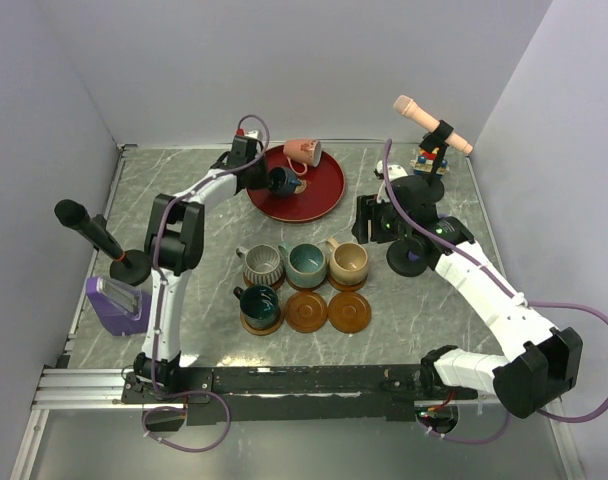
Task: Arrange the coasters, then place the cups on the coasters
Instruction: Pick up the cup from the tray, then place the cup on the coaster.
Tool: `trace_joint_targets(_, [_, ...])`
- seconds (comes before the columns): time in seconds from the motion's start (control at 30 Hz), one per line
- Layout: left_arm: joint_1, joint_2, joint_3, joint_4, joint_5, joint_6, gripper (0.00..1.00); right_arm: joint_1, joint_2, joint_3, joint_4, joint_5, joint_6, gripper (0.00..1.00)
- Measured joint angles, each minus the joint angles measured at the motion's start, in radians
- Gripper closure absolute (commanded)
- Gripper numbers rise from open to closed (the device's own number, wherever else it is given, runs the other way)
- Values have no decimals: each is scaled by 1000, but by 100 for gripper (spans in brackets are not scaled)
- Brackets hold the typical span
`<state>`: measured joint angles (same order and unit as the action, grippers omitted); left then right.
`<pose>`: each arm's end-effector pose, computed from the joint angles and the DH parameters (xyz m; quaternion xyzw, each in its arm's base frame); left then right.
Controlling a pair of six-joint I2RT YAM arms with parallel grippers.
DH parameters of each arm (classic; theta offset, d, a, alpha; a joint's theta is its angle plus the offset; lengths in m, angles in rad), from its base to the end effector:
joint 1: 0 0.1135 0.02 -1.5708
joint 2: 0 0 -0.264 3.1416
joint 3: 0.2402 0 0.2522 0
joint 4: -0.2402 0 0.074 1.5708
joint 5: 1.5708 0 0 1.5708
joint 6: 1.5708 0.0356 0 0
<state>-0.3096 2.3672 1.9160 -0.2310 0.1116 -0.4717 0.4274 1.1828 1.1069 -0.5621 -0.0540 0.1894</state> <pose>0.5133 -0.1684 0.1763 -0.0491 0.9005 -0.2100 0.3776 0.2330 0.1082 0.3339 -0.1180 0.8851 0.1594 0.4210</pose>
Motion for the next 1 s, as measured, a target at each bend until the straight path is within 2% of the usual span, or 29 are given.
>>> trace_joint_targets(0.23, [-16, -144, -199, 42, -15, 48, 99, 0, 0, -2, 2, -9, 1, 30])
trace_joint_targets(0.47, [-50, -299, -259, 82, -2, 133, 99, 0, 0, 1, 37, -61, 1, 30])
trace_joint_targets(0.73, [-145, -491, -281, 80, 8, 399, 99, 0, 64, 108, 50, -124, -4, 28])
trace_joint_targets(1.0, [-245, -645, -360, -34, 60, 614, 99, 0, 57, 153, 69, -207, -26, 21])
